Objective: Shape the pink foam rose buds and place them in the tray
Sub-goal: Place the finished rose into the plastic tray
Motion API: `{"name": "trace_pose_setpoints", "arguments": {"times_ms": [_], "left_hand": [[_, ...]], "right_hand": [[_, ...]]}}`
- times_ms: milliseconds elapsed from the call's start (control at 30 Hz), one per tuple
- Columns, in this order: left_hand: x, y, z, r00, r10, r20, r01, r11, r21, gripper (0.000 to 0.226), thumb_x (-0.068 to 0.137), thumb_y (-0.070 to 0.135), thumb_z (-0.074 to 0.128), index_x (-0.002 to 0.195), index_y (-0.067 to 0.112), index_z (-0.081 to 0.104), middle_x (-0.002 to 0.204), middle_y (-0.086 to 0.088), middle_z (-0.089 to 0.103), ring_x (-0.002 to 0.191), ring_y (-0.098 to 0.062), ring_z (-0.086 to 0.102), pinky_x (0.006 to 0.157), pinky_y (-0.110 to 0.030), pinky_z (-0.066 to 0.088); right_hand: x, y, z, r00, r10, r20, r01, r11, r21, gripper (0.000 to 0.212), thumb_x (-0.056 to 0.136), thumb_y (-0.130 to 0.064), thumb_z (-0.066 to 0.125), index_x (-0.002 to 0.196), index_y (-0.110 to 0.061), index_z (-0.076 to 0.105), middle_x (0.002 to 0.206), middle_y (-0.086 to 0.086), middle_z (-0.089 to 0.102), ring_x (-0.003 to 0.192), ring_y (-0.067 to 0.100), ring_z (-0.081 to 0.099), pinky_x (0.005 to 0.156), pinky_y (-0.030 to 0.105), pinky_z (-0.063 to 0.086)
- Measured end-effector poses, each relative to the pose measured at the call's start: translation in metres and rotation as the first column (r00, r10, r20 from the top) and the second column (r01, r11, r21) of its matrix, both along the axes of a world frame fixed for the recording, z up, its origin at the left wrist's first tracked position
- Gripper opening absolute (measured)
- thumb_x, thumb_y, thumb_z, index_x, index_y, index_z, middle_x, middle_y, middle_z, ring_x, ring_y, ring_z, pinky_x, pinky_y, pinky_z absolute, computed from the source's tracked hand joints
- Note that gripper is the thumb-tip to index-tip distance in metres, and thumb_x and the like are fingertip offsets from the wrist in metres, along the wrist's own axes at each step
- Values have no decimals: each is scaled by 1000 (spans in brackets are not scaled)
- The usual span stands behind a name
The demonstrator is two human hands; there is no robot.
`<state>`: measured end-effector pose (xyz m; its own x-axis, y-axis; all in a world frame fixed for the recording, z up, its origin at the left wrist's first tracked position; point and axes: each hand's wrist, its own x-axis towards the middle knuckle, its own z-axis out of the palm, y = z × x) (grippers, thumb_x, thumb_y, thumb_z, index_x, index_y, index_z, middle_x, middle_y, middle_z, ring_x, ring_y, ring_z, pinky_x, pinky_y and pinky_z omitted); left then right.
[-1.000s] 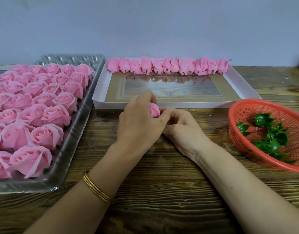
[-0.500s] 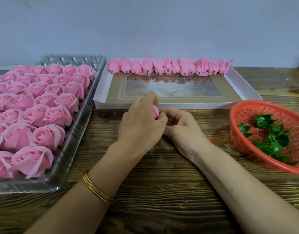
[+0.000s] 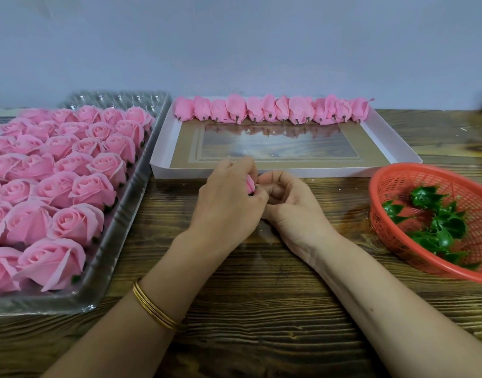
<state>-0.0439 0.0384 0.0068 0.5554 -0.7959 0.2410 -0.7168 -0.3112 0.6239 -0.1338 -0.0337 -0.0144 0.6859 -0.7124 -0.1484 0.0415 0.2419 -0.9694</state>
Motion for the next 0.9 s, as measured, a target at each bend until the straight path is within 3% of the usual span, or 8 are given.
{"name": "trace_pose_setpoints", "arguments": {"times_ms": [267, 467, 633, 767, 900], "left_hand": [[3, -1, 2, 1000, -22, -10, 23, 997, 71, 12, 87, 26, 58, 80, 27, 49, 92, 6, 50, 81, -12, 49, 63, -27, 34], [6, -4, 7, 998, -44, -43, 49, 993, 107, 5, 86, 22, 58, 86, 21, 53, 93, 1, 50, 84, -17, 48, 65, -29, 32], [10, -4, 14, 996, -76, -51, 82, 987, 138, 12, 86, 21, 60, 79, 24, 51, 89, 1, 52, 84, -17, 49, 67, -30, 35], [13, -7, 23, 996, -89, -15, 90, 978, 191, 20, 86, 21, 60, 74, 26, 45, 89, 1, 52, 86, -21, 50, 70, -31, 33], [19, -14, 35, 994, -110, 25, 100, 966, 239, 13, 86, 19, 60, 80, 20, 49, 76, 7, 48, 74, -16, 45, 56, -26, 31]], "right_hand": [[0, 1, 0, 1000, -10, 18, 10, 1000, -18, 42, 76, 27, 59, 104, -3, 52, 79, 12, 62, 76, 28, 59, 65, 42, 44], [1, -2, -4, 999, -29, -17, 28, 998, -47, 34, 76, 17, 69, 102, -3, 61, 84, 12, 68, 82, 33, 65, 82, 69, 45], [1, -3, -6, 1000, -20, 8, 20, 999, -40, 35, 73, 17, 70, 104, 4, 60, 86, 15, 69, 84, 28, 67, 88, 50, 56], [2, -5, -7, 997, 3, 79, 0, 999, -40, 37, 71, 17, 71, 105, 8, 58, 87, 18, 66, 80, 25, 64, 74, 30, 58], [3, -5, -5, 979, 36, 203, -45, 998, 37, 43, 55, 2, 79, 94, -2, 60, 70, 4, 68, 68, 15, 66, 69, 27, 57]]}}
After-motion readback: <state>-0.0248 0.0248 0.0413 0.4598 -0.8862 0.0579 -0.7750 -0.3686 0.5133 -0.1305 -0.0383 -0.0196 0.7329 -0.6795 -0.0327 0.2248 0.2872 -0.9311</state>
